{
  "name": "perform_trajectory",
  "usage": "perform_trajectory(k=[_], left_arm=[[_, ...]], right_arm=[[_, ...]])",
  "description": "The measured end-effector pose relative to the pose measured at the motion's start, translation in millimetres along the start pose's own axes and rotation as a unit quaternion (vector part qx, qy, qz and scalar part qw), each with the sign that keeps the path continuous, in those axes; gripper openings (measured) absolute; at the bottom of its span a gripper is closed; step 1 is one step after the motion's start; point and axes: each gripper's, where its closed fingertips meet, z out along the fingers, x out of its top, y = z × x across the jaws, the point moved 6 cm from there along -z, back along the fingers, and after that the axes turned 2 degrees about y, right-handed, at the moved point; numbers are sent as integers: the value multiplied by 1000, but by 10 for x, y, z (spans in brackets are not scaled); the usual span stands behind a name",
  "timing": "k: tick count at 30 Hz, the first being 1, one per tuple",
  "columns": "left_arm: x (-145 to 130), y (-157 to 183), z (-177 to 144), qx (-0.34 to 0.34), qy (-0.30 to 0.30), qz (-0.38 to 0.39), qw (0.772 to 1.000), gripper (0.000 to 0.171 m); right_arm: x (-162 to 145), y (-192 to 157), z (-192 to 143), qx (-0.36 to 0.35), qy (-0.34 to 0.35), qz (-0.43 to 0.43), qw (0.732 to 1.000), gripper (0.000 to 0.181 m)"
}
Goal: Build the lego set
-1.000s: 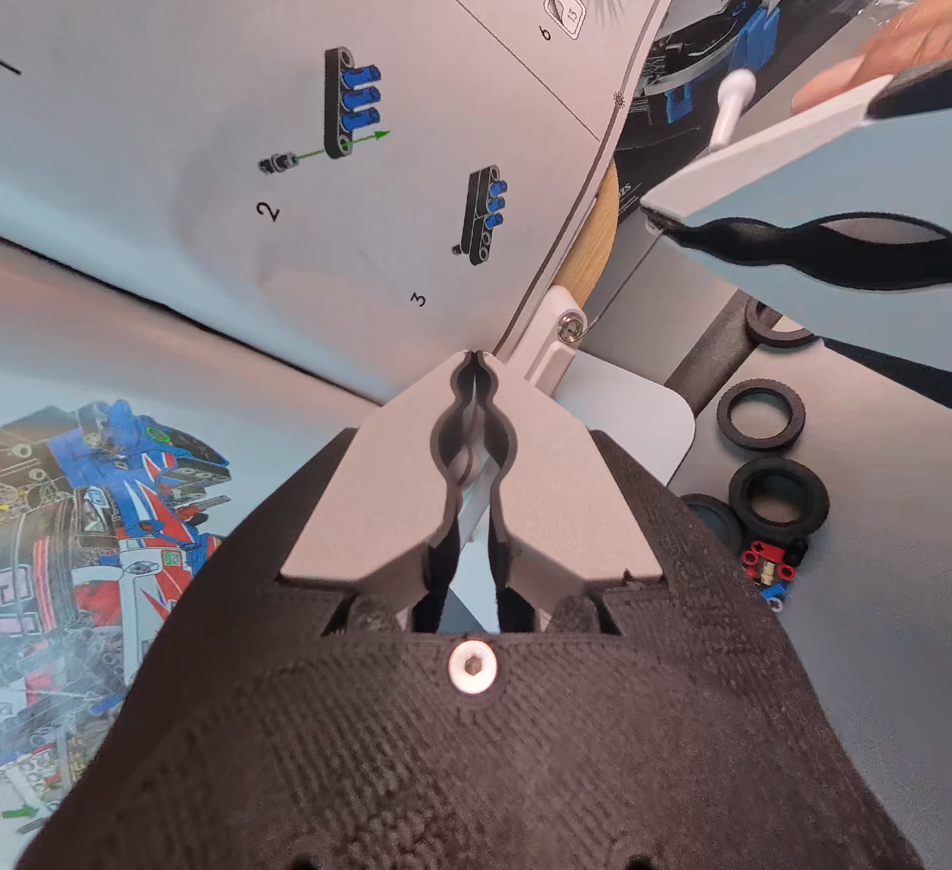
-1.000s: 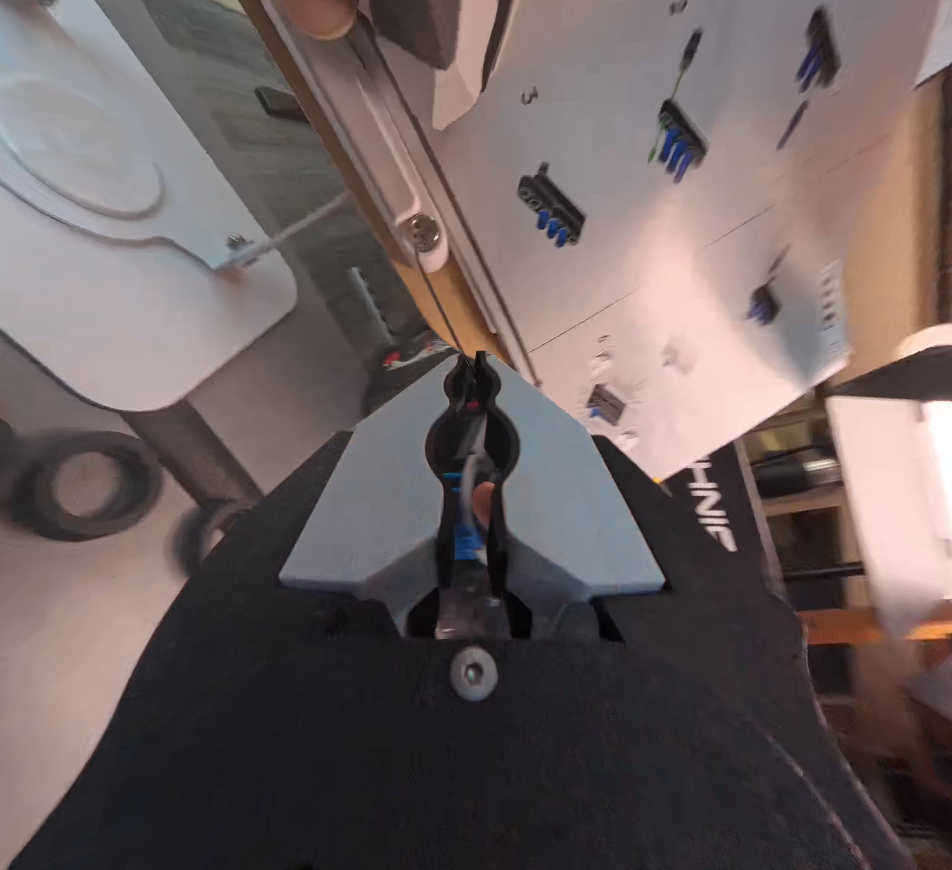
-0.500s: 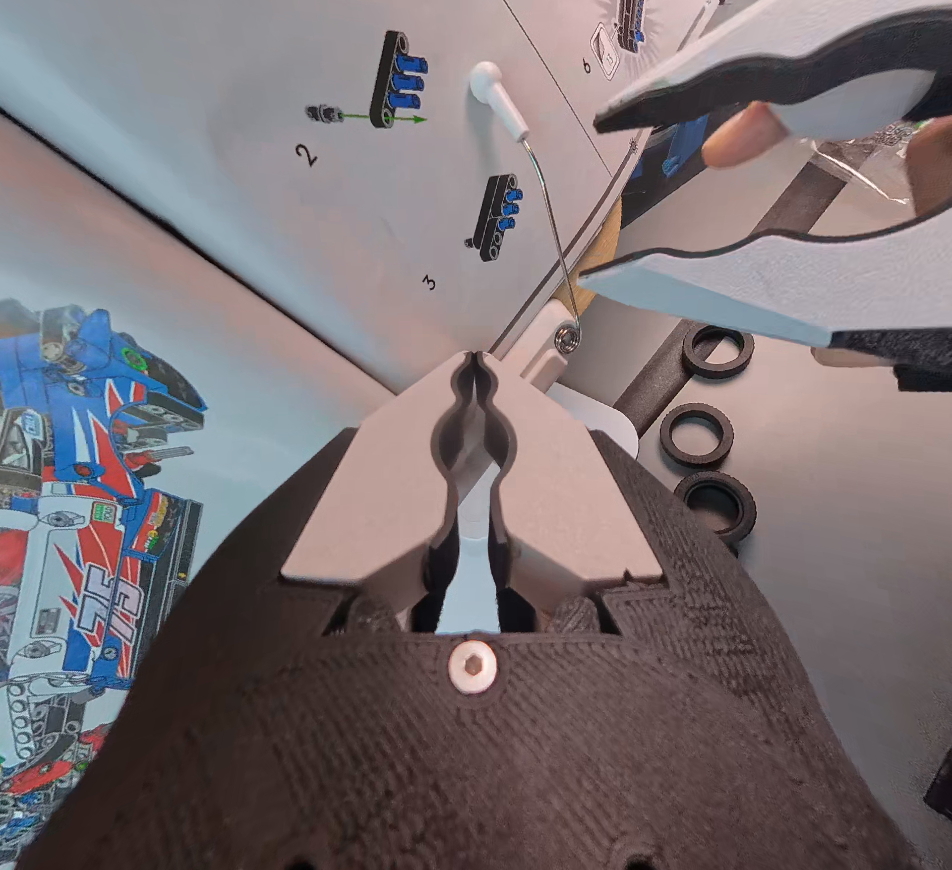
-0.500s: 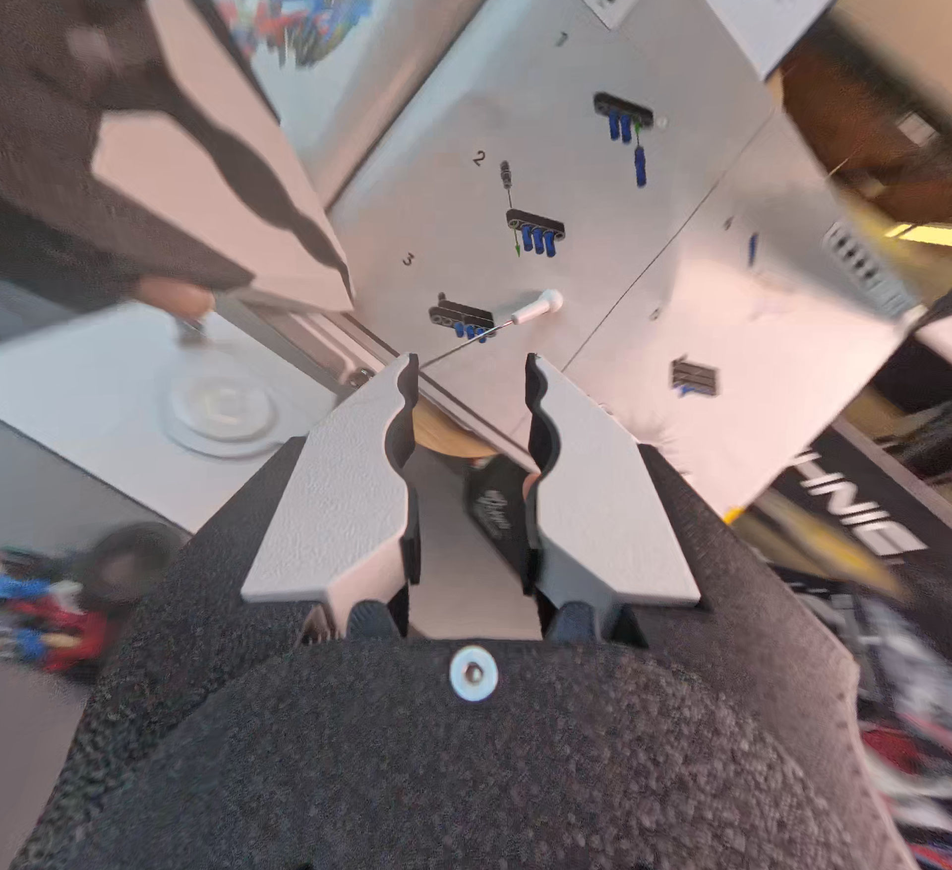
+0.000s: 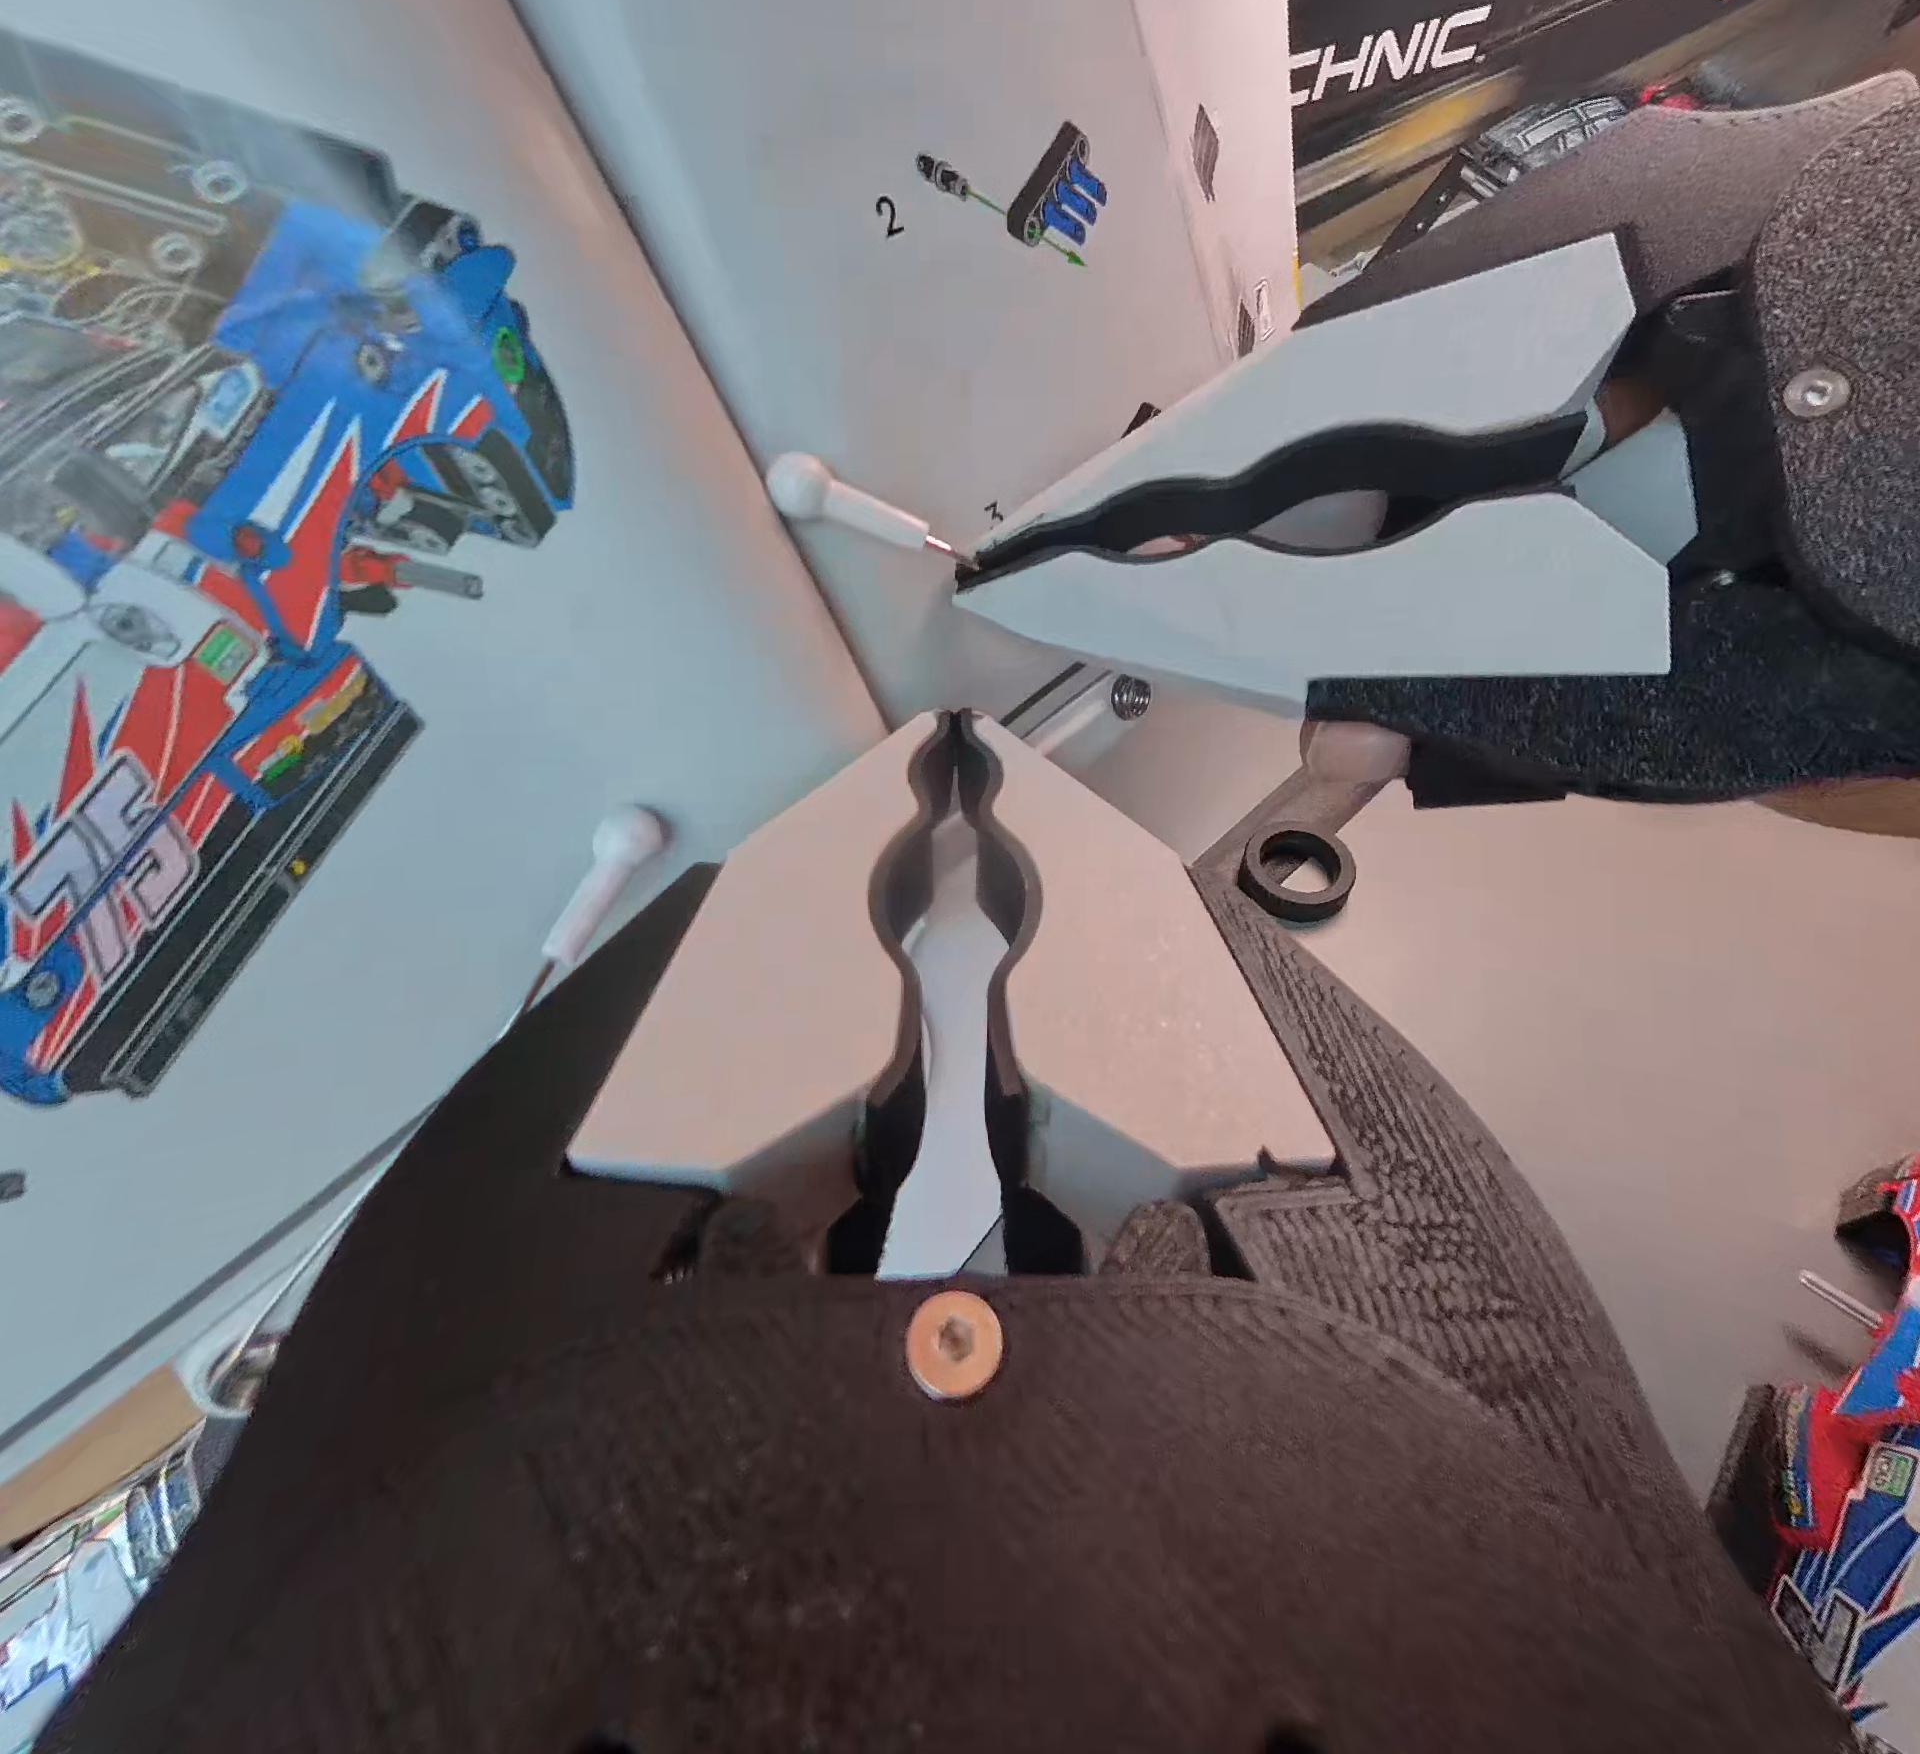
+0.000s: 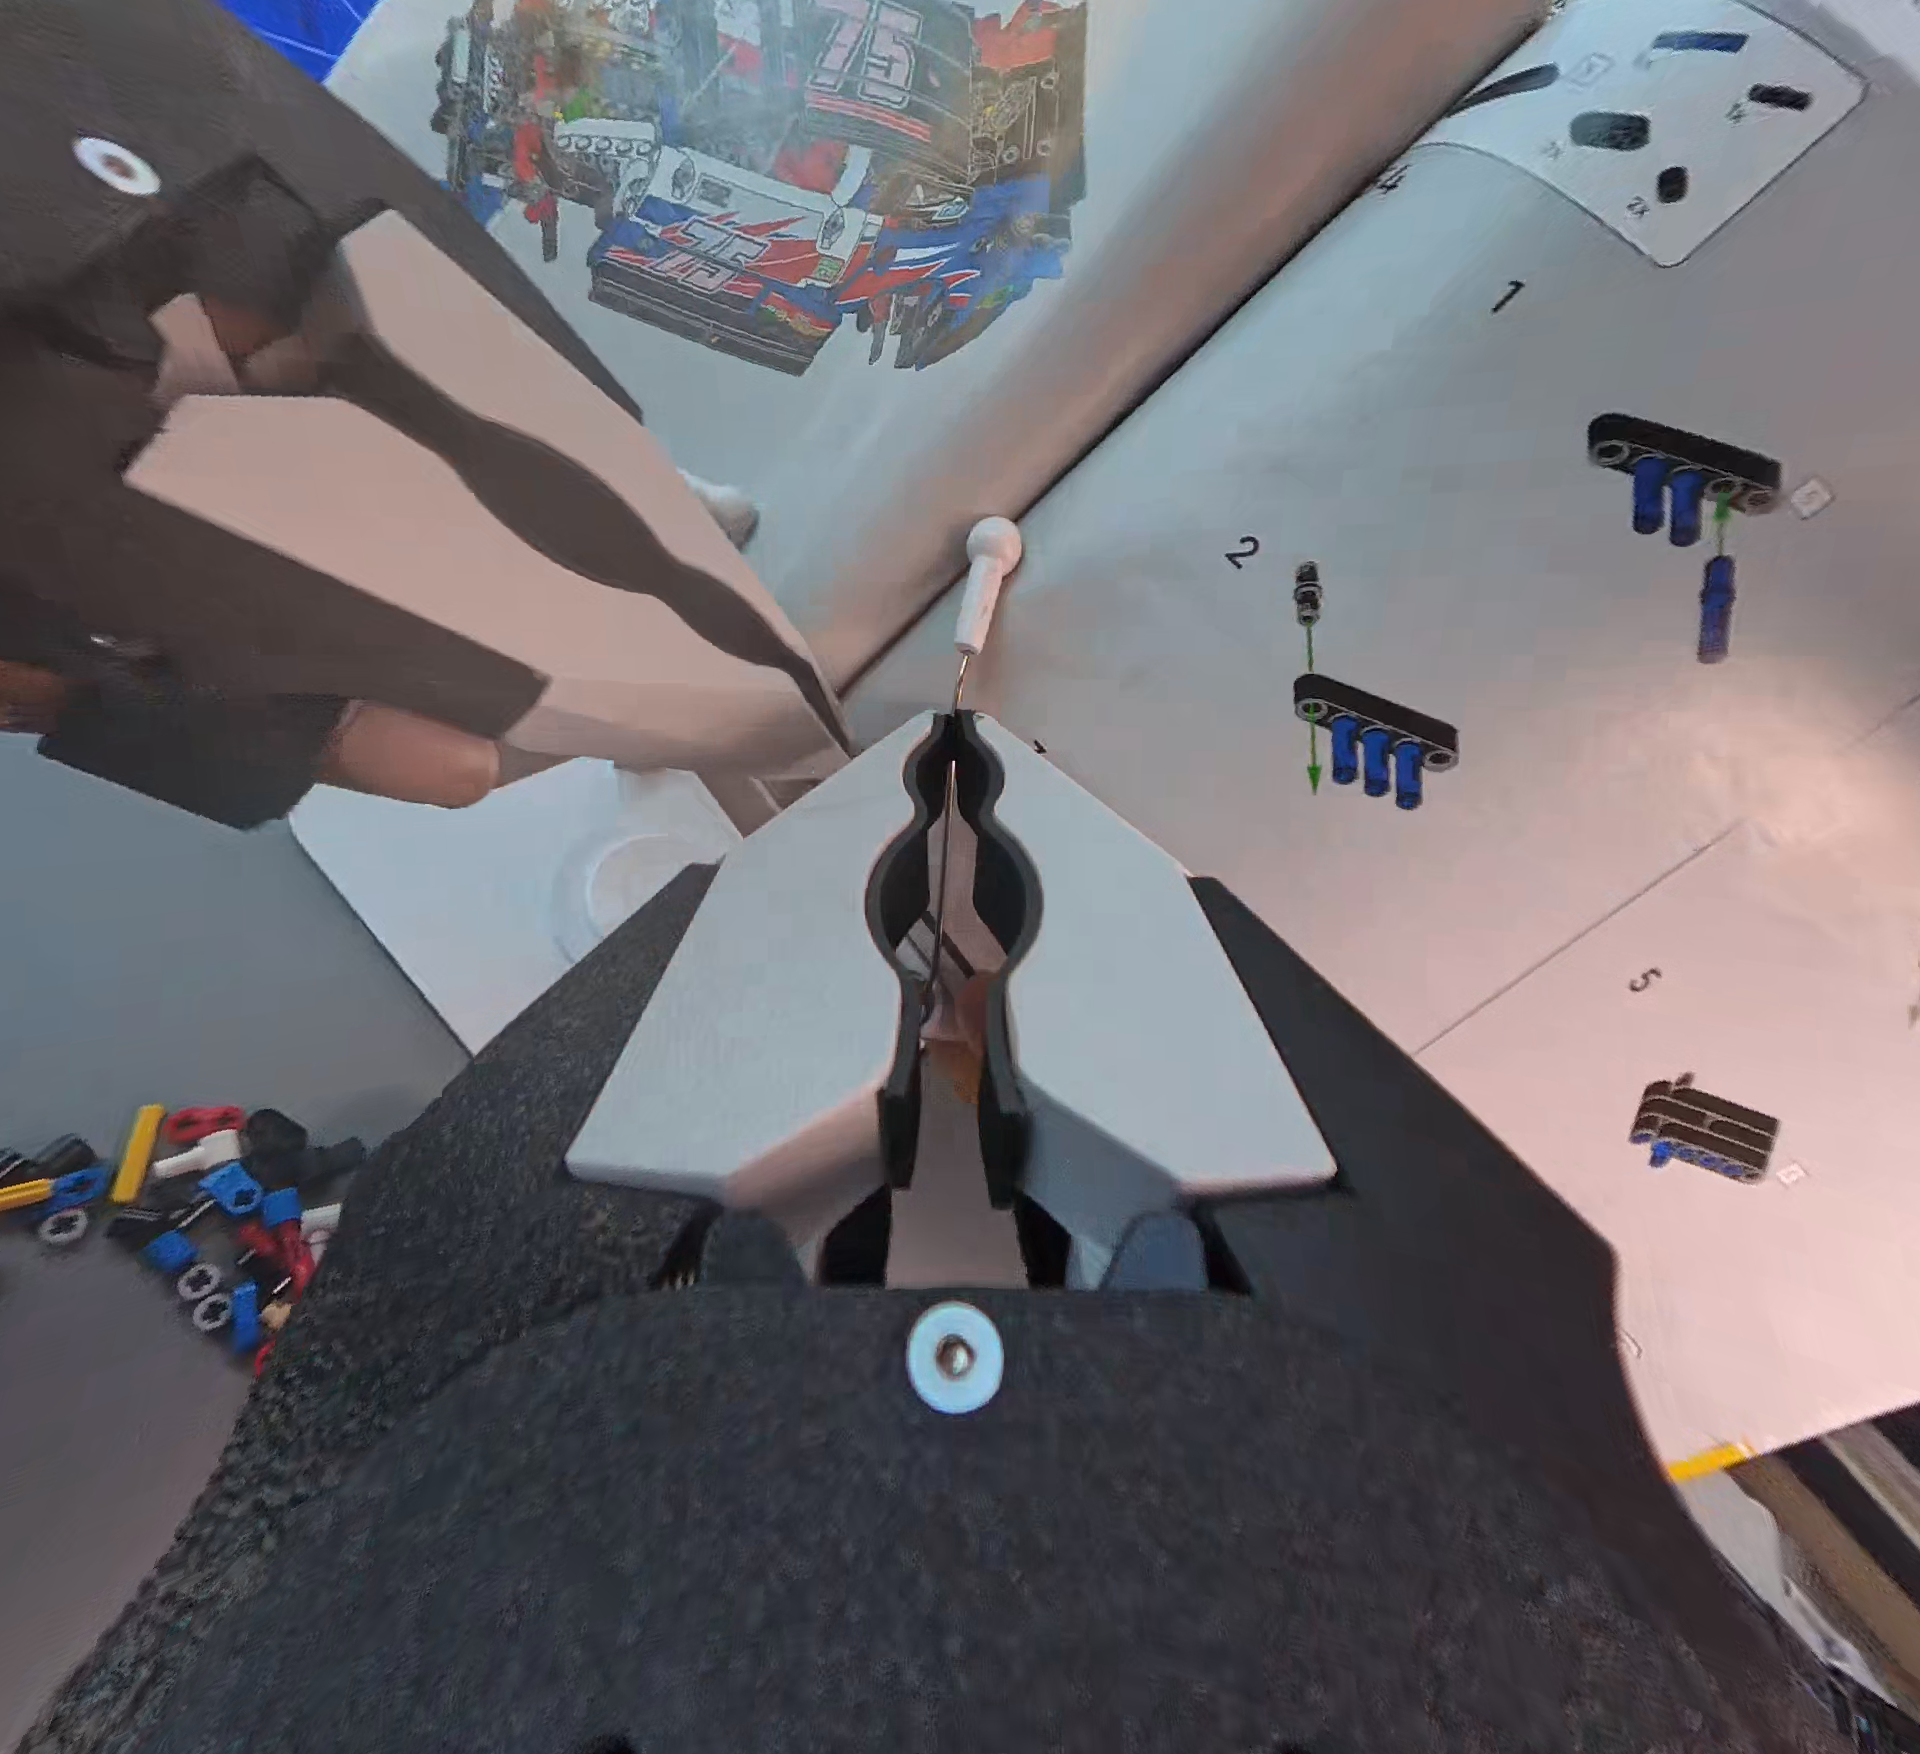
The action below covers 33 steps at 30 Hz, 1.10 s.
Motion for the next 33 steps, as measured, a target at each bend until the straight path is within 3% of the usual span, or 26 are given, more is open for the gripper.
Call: perform_trajectory(k=[5,9,13,17,19,24,28,33], left_arm=[[-129,-50,-291,35,31,10,999,0],[-208,-125,-601,51,70,-9,996,7],[-268,-282,-922,72,112,-21,991,13],[-257,-508,-1222,94,150,-38,983,21],[-207,-671,-1335,116,164,-48,979,18],[104,-1156,-1500,160,182,-71,968,6],[431,-1558,-1432,189,159,-39,968,0],[650,-1997,-1222,205,111,-14,972,0]], right_arm=[[12,-19,5,-36,-19,-14,999,0],[51,-86,-172,-39,-2,27,999,30],[220,-306,-637,9,46,109,993,58],[311,-705,-1261,92,60,175,978,67],[308,-897,-1591,108,73,197,972,58],[85,-1266,-2266,90,110,246,959,2],[-229,-1452,-2560,40,106,258,960,0],[-436,-1531,-2530,32,97,273,957,0]])
